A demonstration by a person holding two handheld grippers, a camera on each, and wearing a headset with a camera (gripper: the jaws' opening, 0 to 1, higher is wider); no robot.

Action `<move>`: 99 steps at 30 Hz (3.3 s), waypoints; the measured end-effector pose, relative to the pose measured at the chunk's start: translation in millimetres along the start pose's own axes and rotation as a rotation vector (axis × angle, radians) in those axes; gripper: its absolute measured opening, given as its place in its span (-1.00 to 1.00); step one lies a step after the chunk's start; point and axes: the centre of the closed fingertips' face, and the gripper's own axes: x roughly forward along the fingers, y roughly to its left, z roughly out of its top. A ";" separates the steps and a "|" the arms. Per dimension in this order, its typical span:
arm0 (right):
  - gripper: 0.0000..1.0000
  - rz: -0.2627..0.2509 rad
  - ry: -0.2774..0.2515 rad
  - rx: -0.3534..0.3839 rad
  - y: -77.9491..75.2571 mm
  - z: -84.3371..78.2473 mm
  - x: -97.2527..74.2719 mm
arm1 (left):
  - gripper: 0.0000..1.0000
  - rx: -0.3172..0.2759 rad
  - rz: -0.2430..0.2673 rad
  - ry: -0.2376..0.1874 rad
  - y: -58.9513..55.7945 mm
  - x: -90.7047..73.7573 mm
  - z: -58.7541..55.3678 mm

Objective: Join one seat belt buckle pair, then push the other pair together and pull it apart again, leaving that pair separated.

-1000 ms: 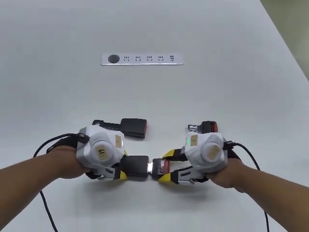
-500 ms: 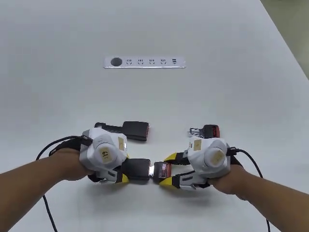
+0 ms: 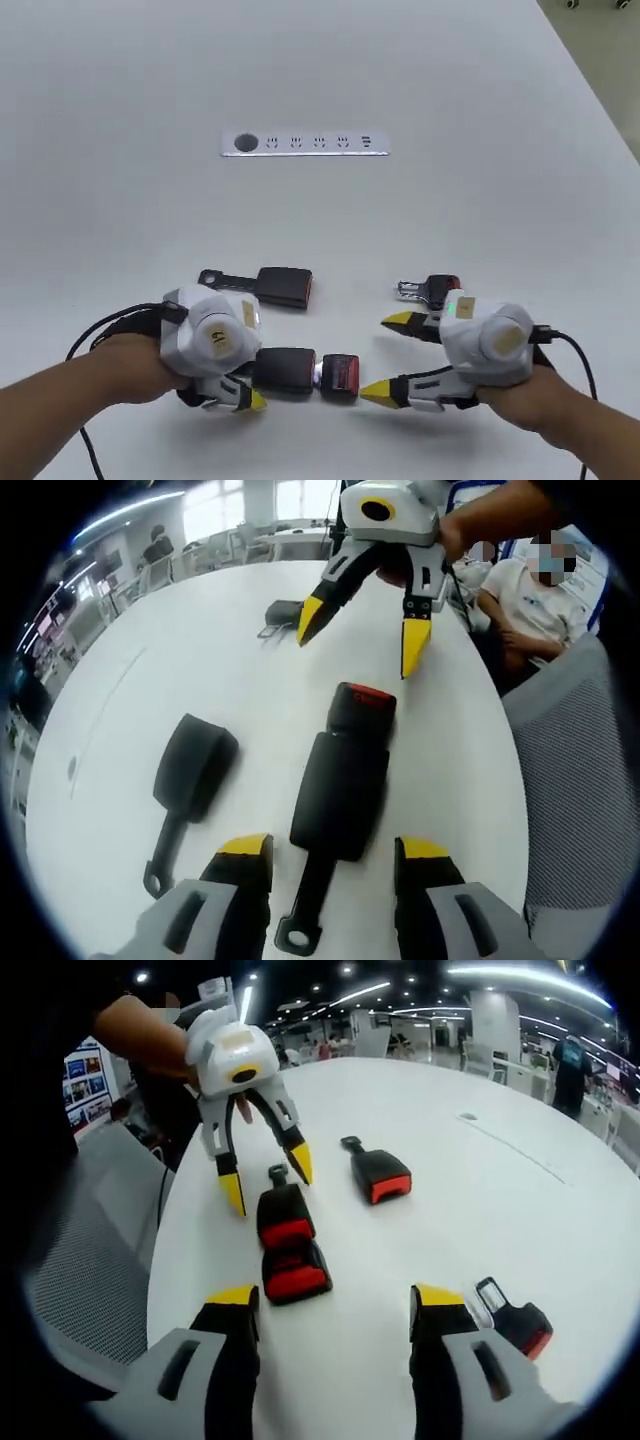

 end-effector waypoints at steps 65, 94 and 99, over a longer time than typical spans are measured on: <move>-0.32 0.038 0.193 -0.144 -119.0 -47.4 -24.8 | -0.34 0.142 -0.066 -0.019 113.0 27.1 24.6; -0.33 0.074 0.173 -0.190 -95.1 -20.6 18.8 | -0.34 0.148 -0.069 0.038 106.5 28.2 30.8; -0.33 0.086 0.161 -0.199 -92.8 -13.8 27.1 | -0.34 0.167 -0.075 0.044 105.7 28.4 31.2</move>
